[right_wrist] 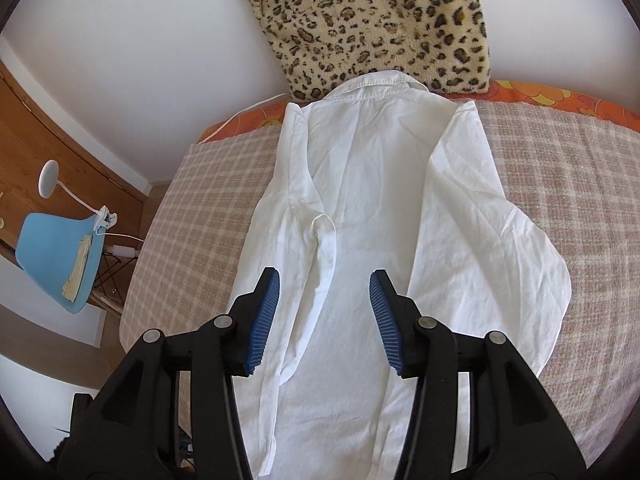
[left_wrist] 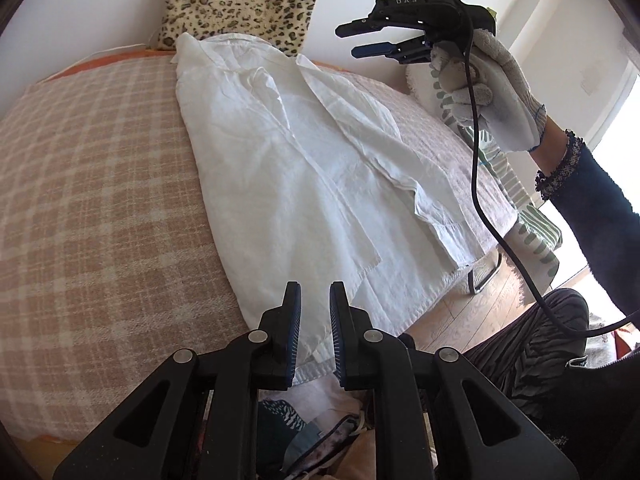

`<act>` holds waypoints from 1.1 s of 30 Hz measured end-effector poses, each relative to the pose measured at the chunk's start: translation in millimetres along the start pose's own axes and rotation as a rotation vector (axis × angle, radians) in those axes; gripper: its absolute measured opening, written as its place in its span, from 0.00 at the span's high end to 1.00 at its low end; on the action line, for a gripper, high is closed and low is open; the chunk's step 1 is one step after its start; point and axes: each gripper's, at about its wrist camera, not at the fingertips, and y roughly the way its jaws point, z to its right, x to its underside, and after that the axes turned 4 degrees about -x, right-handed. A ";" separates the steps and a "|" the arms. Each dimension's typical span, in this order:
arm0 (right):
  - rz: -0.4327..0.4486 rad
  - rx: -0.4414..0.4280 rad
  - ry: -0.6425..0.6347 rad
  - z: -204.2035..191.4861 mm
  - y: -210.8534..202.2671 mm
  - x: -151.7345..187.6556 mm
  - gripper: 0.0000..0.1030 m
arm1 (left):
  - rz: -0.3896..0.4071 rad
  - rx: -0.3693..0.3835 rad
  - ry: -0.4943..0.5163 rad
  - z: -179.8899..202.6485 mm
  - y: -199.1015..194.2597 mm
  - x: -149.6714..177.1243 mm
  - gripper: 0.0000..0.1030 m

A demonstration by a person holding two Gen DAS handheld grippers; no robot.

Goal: Fold small clothes

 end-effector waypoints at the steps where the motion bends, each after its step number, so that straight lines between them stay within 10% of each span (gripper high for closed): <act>1: 0.015 -0.002 0.008 4.3 -12.1 4.8 0.52 | 0.012 0.000 0.011 5.3 -1.0 -2.9 0.87; 16: 0.158 0.028 0.177 109.2 -155.6 82.9 0.50 | 0.025 0.124 0.165 124.7 43.6 -30.4 0.85; 19: 0.174 0.041 0.197 127.3 -171.5 98.9 0.50 | -0.006 0.153 0.198 150.7 59.4 -34.2 0.65; 24: 0.184 0.028 0.242 155.9 -183.8 121.3 0.50 | -0.042 0.153 0.280 194.7 86.3 -36.7 0.47; 33: 0.075 -0.020 0.249 174.0 -156.0 158.8 0.50 | -0.090 0.091 0.210 205.8 123.2 -33.6 0.47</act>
